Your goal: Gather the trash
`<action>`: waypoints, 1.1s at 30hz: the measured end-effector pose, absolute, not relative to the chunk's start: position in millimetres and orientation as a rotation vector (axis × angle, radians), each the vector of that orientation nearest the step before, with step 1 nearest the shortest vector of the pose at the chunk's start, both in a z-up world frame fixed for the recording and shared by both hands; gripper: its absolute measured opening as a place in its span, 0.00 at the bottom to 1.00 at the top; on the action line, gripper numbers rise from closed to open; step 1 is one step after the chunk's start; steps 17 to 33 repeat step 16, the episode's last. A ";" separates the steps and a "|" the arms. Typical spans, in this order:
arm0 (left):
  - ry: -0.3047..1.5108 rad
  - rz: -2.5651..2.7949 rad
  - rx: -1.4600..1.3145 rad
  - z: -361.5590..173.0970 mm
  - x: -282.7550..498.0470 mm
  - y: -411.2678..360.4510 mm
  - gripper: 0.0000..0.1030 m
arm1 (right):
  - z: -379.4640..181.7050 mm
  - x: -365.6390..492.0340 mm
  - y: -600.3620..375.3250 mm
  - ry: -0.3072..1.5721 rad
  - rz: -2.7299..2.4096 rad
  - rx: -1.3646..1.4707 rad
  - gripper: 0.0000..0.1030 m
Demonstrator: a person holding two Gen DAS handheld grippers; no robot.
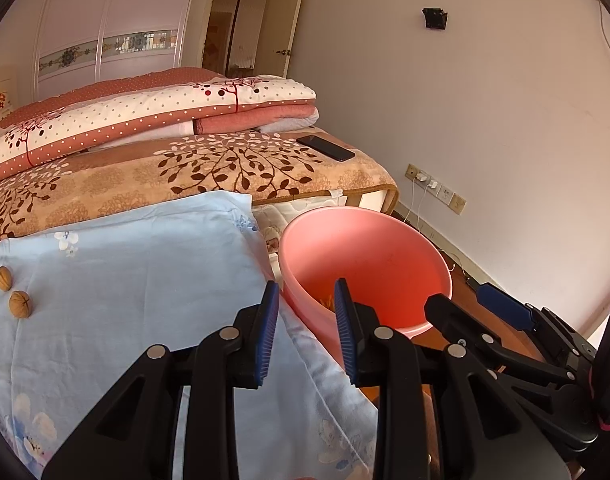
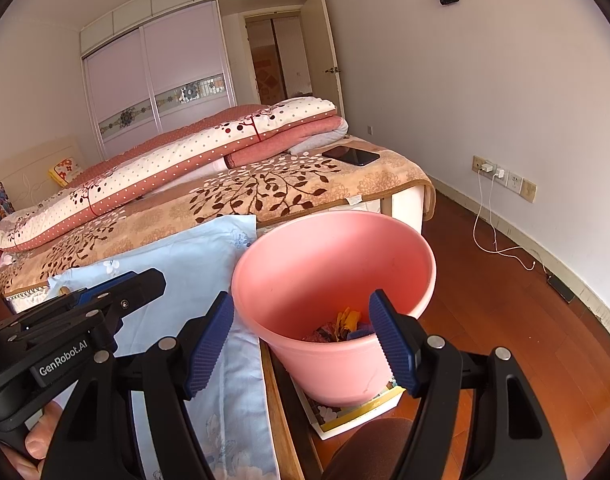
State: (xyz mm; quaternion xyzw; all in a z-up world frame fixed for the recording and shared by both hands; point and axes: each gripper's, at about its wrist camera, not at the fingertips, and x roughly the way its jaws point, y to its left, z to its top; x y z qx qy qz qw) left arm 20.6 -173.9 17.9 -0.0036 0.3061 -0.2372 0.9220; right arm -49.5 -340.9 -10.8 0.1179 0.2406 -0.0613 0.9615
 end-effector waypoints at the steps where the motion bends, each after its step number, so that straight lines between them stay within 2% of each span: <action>1: 0.630 -0.487 -0.008 17.7 20.5 -173.7 0.28 | -11.2 -49.8 -341.3 0.488 -0.124 0.239 0.67; 33: 0.652 -0.472 -0.005 11.1 24.3 -172.2 0.28 | -16.2 -49.0 -339.1 0.497 -0.122 0.235 0.67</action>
